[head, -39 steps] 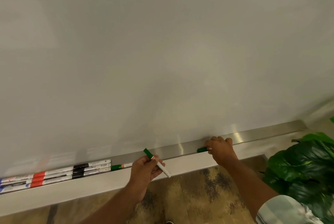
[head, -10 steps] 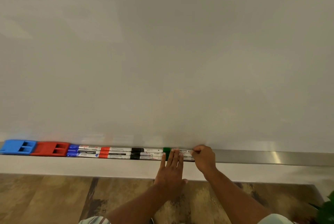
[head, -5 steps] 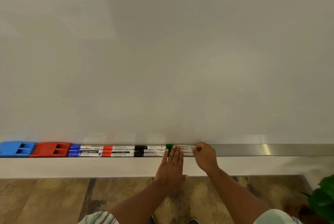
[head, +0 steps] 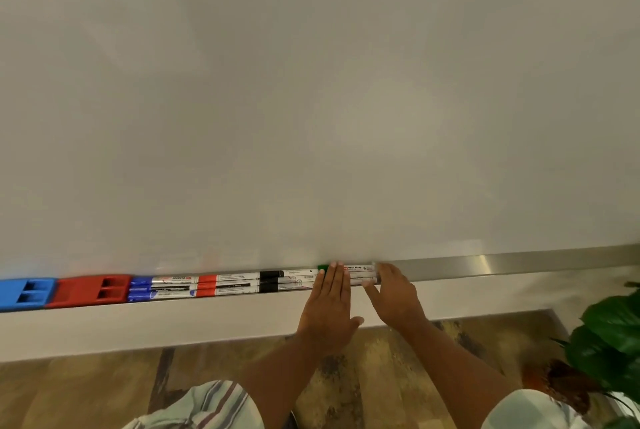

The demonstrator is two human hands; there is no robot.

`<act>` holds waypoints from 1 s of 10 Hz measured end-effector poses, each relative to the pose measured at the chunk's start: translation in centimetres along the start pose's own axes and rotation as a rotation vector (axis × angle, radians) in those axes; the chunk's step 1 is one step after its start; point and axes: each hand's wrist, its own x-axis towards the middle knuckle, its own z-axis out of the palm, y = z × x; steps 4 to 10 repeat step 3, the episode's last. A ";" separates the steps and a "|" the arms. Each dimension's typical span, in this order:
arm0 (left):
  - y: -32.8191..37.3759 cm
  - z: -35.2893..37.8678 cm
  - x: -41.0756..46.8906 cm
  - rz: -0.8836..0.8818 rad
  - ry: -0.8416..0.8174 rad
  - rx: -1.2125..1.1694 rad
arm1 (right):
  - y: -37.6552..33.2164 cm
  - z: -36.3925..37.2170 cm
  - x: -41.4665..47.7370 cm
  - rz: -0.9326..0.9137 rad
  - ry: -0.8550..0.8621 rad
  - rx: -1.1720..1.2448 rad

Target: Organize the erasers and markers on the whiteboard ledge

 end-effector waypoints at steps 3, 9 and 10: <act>1.5 -3.2 -3.9 -0.092 0.036 0.046 | 1.3 -2.0 -3.5 -0.134 -0.066 -0.354; 1.5 -3.2 -3.9 -0.092 0.036 0.046 | 1.3 -2.0 -3.5 -0.134 -0.066 -0.354; 1.5 -3.2 -3.9 -0.092 0.036 0.046 | 1.3 -2.0 -3.5 -0.134 -0.066 -0.354</act>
